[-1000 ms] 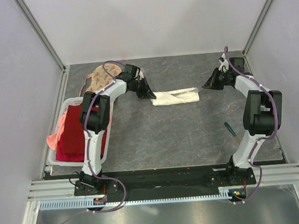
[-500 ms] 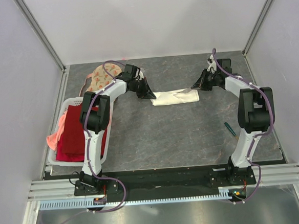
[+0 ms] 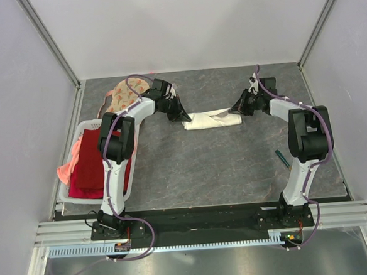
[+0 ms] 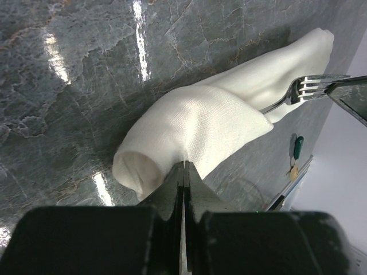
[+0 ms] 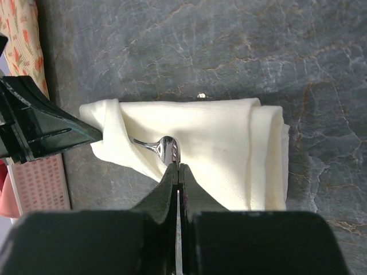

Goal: Fold the napkin into a case and place the utensils inside
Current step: Insert the fork into the folded napkin, then pick up the spoon from the corner of the board.

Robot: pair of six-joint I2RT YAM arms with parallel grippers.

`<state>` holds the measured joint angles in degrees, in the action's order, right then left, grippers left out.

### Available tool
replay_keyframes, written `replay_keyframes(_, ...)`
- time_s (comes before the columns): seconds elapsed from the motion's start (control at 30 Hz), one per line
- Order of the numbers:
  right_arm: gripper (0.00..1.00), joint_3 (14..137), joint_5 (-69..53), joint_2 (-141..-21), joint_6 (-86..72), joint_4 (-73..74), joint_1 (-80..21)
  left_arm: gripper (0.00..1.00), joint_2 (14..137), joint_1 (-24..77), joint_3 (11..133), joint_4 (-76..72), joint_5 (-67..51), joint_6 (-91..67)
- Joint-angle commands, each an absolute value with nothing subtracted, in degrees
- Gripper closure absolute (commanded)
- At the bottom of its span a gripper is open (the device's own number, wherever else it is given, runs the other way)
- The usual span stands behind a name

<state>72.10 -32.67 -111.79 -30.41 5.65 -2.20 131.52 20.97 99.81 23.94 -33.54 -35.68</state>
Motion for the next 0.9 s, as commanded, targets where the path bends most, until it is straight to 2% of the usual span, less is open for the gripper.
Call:
replay_keyframes(0.0,0.95,70.14,-30.94,-110.13,-32.69,2.72,-2.55,0.94,129.55,20.83,100.11,23.64,-35.07,-34.8)
replay_keyframes(0.03,0.88,70.22,-30.59,-110.13,-32.61,2.99,-2.55,0.92,129.29,20.92,100.02,23.64,-35.33,-35.41)
replay_keyframes(0.2,0.73,72.15,-29.19,-109.25,-31.64,6.23,-2.55,0.77,125.16,20.92,99.67,23.55,-36.47,-37.44)
replay_keyframes(0.23,0.66,72.77,-28.74,-108.73,-30.77,7.2,-2.55,0.76,124.2,20.92,99.15,23.47,-36.56,-37.62)
replay_keyframes(0.3,0.59,75.04,-27.25,-108.2,-30.24,10.88,-2.55,0.71,121.05,21.01,98.35,23.55,-36.65,-38.58)
replay_keyframes(0.43,0.45,80.58,-22.69,-106.79,-28.74,22.21,-2.02,0.68,114.8,21.27,94.41,23.64,-38.32,-39.73)
replay_keyframes(0.5,0.43,82.96,-18.57,-105.48,-28.13,29.51,-0.88,0.66,111.9,21.88,92.3,23.64,-39.28,-39.9)
replay_keyframes(0.6,0.33,84.72,-8.31,-100.56,-28.38,39.7,1.91,0.66,105.22,23.37,86.33,24.69,-40.77,-39.29)
replay_keyframes(0.7,0.24,84.38,-3.19,-96.08,-29.7,51.04,5.27,0.65,98.28,26.18,81.85,26.71,-41.48,-37.71)
replay_keyframes(0.87,0.23,70.09,1.3,-86.5,-42.16,58.52,11.49,0.65,89.92,31.46,79.01,30.05,-39.82,-34.37)
